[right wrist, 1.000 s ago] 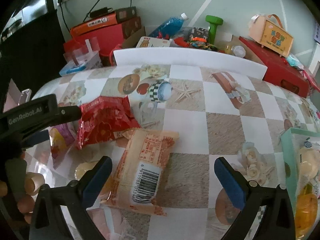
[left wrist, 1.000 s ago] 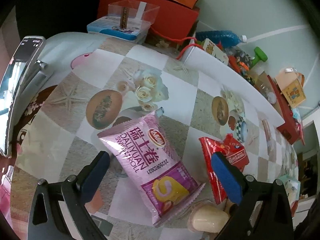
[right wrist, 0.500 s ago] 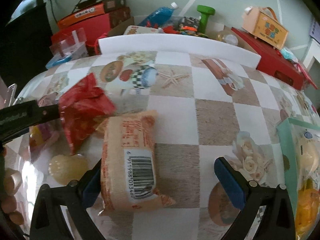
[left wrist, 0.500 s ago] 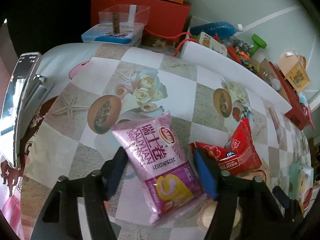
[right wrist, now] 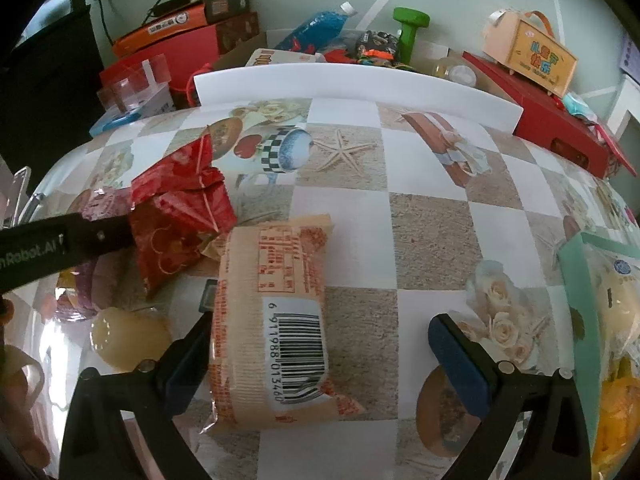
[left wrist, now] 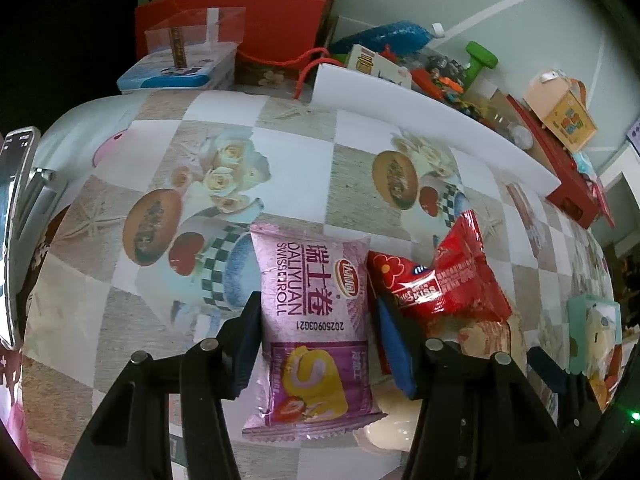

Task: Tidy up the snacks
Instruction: 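Grasp the pink Swiss roll bag with left tool while right tool grasps bread loaf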

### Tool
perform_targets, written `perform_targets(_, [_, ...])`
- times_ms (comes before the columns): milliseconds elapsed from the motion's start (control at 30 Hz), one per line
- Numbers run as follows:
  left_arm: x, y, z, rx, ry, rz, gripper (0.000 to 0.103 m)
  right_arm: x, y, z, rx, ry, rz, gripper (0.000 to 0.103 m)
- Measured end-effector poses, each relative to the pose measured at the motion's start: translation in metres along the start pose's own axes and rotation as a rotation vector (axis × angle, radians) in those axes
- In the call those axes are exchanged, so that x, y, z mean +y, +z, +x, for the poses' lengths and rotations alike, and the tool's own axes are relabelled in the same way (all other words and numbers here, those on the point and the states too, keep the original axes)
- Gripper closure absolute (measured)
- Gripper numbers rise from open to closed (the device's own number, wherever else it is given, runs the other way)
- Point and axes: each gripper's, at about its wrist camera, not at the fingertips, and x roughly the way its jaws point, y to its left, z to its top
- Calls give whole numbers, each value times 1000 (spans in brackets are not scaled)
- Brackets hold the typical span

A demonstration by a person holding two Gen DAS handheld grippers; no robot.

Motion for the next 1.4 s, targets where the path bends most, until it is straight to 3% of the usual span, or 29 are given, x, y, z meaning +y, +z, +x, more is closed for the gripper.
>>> perform_targets(533, [0, 0, 1, 2, -2, 9, 46, -7, 0, -1, -16, 3, 13, 1])
perform_targets(1000, [0, -1, 0, 1, -7, 1, 47, -2, 1, -10, -60, 49, -23, 49])
perform_targets(1400, [6, -1, -5, -7, -10, -24, 61, -33, 4, -12, -53, 19, 60, 60])
